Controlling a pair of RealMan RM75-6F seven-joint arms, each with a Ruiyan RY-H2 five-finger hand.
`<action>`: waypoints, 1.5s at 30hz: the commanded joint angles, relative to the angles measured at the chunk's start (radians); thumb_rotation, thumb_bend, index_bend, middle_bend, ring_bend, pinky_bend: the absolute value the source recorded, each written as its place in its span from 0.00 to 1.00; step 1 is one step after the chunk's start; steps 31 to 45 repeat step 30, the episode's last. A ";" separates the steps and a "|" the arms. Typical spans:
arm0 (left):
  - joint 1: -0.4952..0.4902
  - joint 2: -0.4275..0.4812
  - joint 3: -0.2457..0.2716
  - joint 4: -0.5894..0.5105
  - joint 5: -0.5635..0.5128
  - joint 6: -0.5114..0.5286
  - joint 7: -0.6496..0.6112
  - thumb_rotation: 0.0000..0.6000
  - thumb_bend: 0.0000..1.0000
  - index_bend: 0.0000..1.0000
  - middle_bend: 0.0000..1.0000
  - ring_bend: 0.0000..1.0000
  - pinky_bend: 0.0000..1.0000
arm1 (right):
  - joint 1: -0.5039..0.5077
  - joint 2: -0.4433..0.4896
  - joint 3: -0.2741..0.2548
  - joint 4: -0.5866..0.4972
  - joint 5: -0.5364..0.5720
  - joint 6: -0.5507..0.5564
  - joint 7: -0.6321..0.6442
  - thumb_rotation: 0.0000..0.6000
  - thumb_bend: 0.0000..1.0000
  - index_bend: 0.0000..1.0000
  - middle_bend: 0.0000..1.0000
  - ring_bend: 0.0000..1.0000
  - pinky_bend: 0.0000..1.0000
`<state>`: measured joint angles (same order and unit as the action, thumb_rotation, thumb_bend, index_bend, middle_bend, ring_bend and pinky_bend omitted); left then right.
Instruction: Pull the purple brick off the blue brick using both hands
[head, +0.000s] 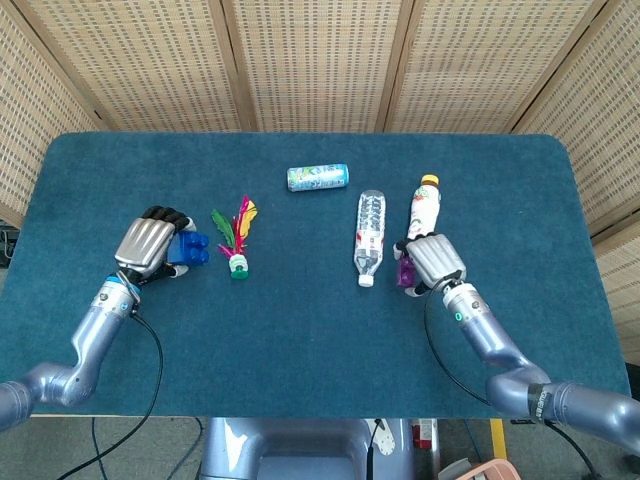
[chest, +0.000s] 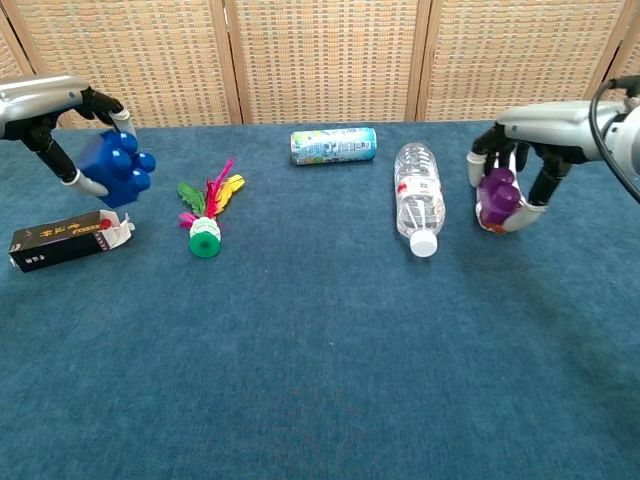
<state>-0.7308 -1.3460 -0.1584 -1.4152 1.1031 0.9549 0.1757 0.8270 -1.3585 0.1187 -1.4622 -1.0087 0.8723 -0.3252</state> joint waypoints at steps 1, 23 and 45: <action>0.017 -0.005 0.004 0.029 0.055 -0.010 -0.095 1.00 0.00 0.00 0.00 0.00 0.00 | -0.012 0.015 -0.005 -0.016 0.009 0.017 -0.029 1.00 0.00 0.00 0.00 0.00 0.02; 0.448 0.256 0.116 -0.390 0.142 0.552 -0.019 1.00 0.00 0.00 0.00 0.00 0.00 | -0.479 0.217 -0.158 0.025 -0.470 0.614 0.420 1.00 0.00 0.00 0.00 0.00 0.00; 0.518 0.241 0.164 -0.405 0.220 0.604 -0.021 1.00 0.00 0.00 0.00 0.00 0.00 | -0.592 0.202 -0.173 0.028 -0.486 0.723 0.419 1.00 0.00 0.00 0.00 0.00 0.00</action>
